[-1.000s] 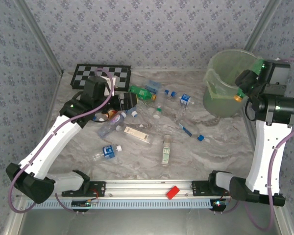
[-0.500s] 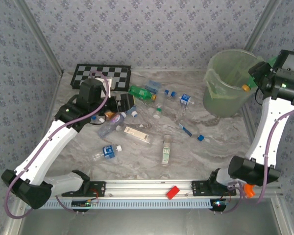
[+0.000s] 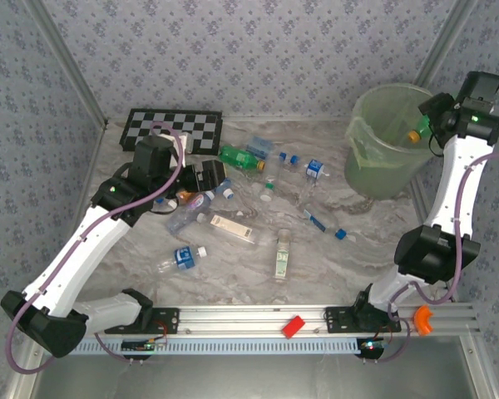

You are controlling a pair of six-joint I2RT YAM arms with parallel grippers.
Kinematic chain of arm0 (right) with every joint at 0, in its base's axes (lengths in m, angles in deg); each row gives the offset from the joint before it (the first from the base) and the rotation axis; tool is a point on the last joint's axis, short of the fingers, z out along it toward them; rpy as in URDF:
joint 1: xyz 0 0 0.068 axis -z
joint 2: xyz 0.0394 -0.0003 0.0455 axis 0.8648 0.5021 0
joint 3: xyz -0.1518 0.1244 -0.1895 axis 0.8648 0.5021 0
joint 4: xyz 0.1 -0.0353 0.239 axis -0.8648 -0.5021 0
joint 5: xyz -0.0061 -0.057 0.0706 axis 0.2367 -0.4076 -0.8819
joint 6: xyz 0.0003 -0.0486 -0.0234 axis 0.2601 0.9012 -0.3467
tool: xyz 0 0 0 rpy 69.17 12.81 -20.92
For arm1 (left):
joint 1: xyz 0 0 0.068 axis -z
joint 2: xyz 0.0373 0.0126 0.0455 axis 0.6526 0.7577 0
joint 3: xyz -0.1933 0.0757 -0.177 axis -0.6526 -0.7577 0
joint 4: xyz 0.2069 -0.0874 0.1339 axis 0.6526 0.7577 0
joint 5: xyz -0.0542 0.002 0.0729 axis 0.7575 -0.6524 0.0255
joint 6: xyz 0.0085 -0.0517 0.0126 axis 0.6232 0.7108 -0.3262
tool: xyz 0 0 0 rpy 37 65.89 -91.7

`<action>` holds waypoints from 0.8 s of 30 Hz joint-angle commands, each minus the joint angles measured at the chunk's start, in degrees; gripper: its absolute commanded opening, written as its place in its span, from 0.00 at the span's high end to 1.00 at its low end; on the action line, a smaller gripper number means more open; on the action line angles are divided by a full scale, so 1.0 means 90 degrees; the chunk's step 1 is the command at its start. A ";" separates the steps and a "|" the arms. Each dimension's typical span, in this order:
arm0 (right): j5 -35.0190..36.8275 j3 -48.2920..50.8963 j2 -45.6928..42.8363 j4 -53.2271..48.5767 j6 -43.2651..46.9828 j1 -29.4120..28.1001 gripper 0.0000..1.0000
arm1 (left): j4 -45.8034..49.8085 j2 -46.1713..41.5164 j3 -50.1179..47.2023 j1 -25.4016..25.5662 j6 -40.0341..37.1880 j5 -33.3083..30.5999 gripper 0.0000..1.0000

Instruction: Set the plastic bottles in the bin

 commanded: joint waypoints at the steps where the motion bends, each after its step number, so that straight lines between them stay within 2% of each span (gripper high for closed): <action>1: 0.0117 -0.0172 -0.0093 -0.0176 0.0106 0.0023 0.17 | 0.0046 -0.0042 0.0128 0.0049 0.0045 -0.0020 0.00; 2: 0.0124 -0.0154 -0.0136 -0.0195 0.0147 0.0022 0.15 | 0.0046 -0.0026 0.0143 0.0055 0.0044 -0.0013 0.00; 3: 0.0124 -0.0122 -0.0192 -0.0232 0.0187 0.0027 0.01 | 0.0039 -0.0013 0.0159 0.0050 0.0037 -0.0007 0.00; 15: 0.0100 0.0456 -0.1399 -0.0519 0.0742 -0.0218 0.01 | -0.0030 0.0232 0.0262 0.0053 -0.0032 0.0333 0.00; 24: 0.0500 0.1639 -0.2943 -0.0771 0.0914 -0.1118 0.00 | -0.0059 0.0335 0.0277 0.0069 -0.0112 0.0676 0.00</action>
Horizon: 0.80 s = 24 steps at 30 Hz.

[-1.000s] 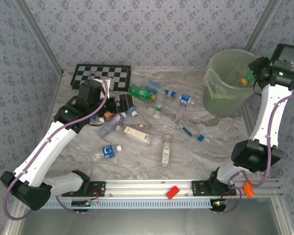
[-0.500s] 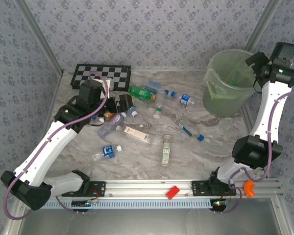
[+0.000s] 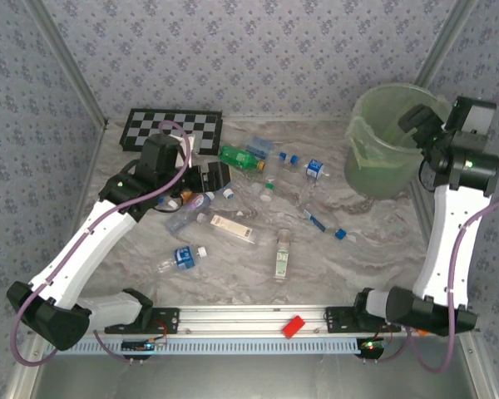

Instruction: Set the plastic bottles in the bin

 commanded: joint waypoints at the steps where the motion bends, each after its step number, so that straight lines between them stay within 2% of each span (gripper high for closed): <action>1: 0.0381 0.0322 -0.0480 -0.0427 0.0202 -0.0437 0.00 | -0.0060 0.0035 0.0227 0.0045 -0.0100 0.0292 0.00; 10: 0.1650 0.1012 -0.1436 -0.1028 0.0100 -0.2459 0.01 | -0.0080 0.0126 0.0179 0.0272 -0.0214 0.0338 0.00; 15: 0.1999 0.1666 -0.1858 -0.0788 0.0037 -0.3258 0.01 | -0.0111 0.0250 0.0148 0.0400 -0.0131 0.0274 0.00; 24: 0.2491 0.1993 -0.1474 -0.0082 0.0538 -0.4429 0.00 | -0.0016 0.0553 0.0271 0.0401 0.0249 -0.0328 0.00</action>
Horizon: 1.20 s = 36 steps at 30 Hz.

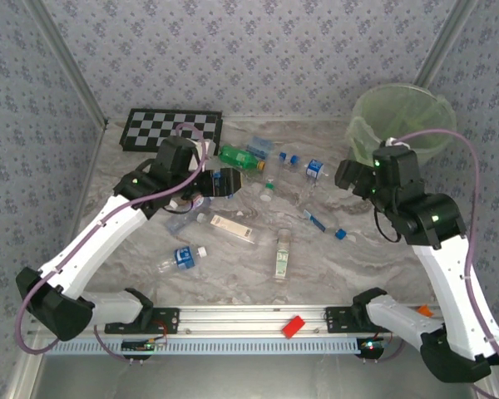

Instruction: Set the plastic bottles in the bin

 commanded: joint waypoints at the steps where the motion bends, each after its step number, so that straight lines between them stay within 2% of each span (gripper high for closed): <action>1: 0.0325 0.0194 0.0162 0.0581 0.0386 -0.0252 0.01 | 0.0028 0.0190 0.0291 0.0016 0.0271 -0.0367 0.00; 12: -0.0539 0.0734 0.0916 0.1931 0.1402 -0.0180 0.00 | 0.0691 0.0707 0.0336 0.0020 0.0987 -0.1351 0.00; 19: -0.1131 0.1260 0.1177 0.2577 0.1400 0.0330 0.01 | 0.0774 0.0700 -0.0198 -0.0018 0.1444 -0.2081 0.00; 24: -0.1788 0.1575 0.1114 0.3029 0.1325 0.0777 0.00 | 0.1239 0.0643 -0.0532 -0.0330 0.1742 -0.2041 0.00; 30: -0.2068 0.1372 0.1286 0.3138 0.1574 0.0867 0.01 | 0.1713 0.0089 -0.1337 -0.0547 0.2229 -0.1906 0.00; 36: -0.1917 0.1207 0.1385 0.3324 0.1554 0.0613 0.00 | 0.2667 -0.0594 -0.1978 -0.0562 0.3862 -0.1655 0.03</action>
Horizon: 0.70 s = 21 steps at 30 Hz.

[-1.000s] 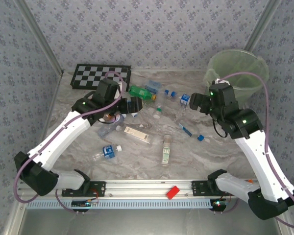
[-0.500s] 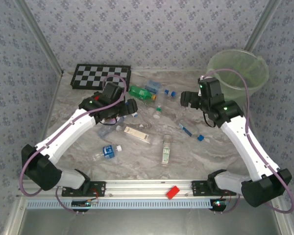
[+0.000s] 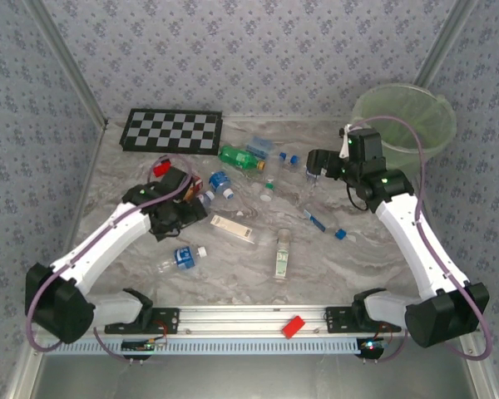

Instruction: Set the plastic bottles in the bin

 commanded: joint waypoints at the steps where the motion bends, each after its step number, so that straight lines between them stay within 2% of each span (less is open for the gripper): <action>1: 0.0049 -0.0278 0.0074 0.0270 0.0154 -0.0221 0.00 | 0.0758 -0.0500 -0.0304 -0.0019 0.1373 0.0271 0.05; 11: 0.0291 -0.0792 0.0477 -0.0017 0.0569 -0.0610 0.00 | 0.0434 -0.2114 -0.1897 0.0068 0.4716 0.0776 0.13; 15: 0.0214 -0.0508 0.0406 0.0300 0.0592 -0.0626 0.01 | 0.0672 -0.2397 -0.2048 0.0128 0.5153 0.0501 0.14; 21: 0.0211 -0.0491 0.0387 0.0260 0.0552 -0.0711 0.00 | -0.0435 -0.2236 -0.2749 0.0129 0.5661 0.0543 0.13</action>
